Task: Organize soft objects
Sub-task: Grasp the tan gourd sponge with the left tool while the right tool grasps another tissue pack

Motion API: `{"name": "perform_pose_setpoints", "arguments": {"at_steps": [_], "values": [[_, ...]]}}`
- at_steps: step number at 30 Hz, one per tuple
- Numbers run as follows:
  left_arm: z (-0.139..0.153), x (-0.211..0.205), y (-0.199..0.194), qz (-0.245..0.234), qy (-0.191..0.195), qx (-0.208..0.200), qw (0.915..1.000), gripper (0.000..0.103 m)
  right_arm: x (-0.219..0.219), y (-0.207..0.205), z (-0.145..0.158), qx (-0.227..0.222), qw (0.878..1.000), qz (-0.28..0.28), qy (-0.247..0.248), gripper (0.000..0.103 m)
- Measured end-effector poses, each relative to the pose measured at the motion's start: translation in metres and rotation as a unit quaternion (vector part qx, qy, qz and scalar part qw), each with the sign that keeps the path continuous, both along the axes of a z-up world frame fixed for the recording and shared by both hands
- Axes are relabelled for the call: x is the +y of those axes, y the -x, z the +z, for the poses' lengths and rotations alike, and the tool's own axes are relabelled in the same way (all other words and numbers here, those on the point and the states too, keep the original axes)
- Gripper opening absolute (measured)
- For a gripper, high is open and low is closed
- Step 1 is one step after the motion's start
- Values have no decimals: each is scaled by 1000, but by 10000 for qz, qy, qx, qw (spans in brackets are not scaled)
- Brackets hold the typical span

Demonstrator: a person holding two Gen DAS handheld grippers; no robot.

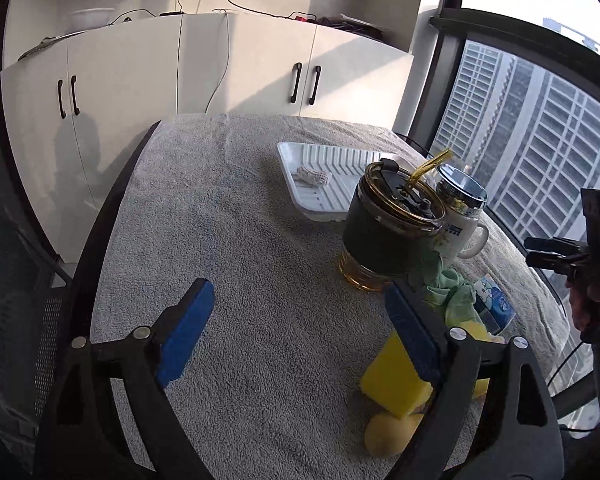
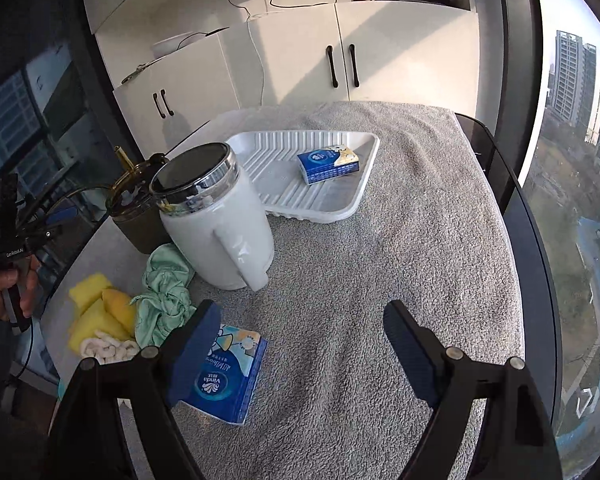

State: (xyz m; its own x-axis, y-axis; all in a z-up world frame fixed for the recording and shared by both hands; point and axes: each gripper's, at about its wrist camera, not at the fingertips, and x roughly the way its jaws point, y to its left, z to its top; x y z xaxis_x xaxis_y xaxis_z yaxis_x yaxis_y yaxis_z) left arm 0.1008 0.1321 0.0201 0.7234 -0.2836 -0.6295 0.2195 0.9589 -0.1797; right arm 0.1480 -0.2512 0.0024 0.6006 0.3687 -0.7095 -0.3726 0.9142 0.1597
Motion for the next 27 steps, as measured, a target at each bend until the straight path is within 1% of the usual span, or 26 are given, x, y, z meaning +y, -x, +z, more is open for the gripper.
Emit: {"name": "perform_pose_setpoints", "arguments": {"at_steps": [3, 4, 5, 7, 10, 13, 17, 19, 23, 27], "values": [[-10, -10, 33, 33, 90, 85, 9999, 93, 14, 30, -6, -73, 9999, -25, 79, 90], [-14, -16, 44, -29, 133, 138, 9998, 100, 20, 40, -9, -106, 9998, -9, 139, 95], [-17, -21, 53, -51, 140, 162, 9998, 103, 26, 49, -12, -159, 9997, -13, 188, 99], [-25, -34, 71, -48, 29, 233, 9997, 103, 34, 65, -16, -205, 9996, -4, 209, 103], [-33, -49, 86, 2, -110, 293, 9995, 103, 45, 77, -20, -267, 9990, -104, 336, 103], [-40, -60, 89, -16, -176, 367, 9992, 103, 52, 75, -22, -246, 9984, -184, 475, 103], [-47, -75, 86, -138, -482, 431, 9978, 103, 52, 66, -32, -48, 9979, -404, 494, 103], [-50, -76, 84, -165, -443, 473, 9978, 103, 52, 62, -38, 62, 9976, -475, 508, 103], [-59, -75, 78, 26, -525, 597, 9968, 103, 56, 52, -47, 188, 9973, -499, 509, 103], [-66, -72, 73, 196, -492, 715, 9960, 103, 63, 42, -57, 250, 9967, -492, 598, 103]]}}
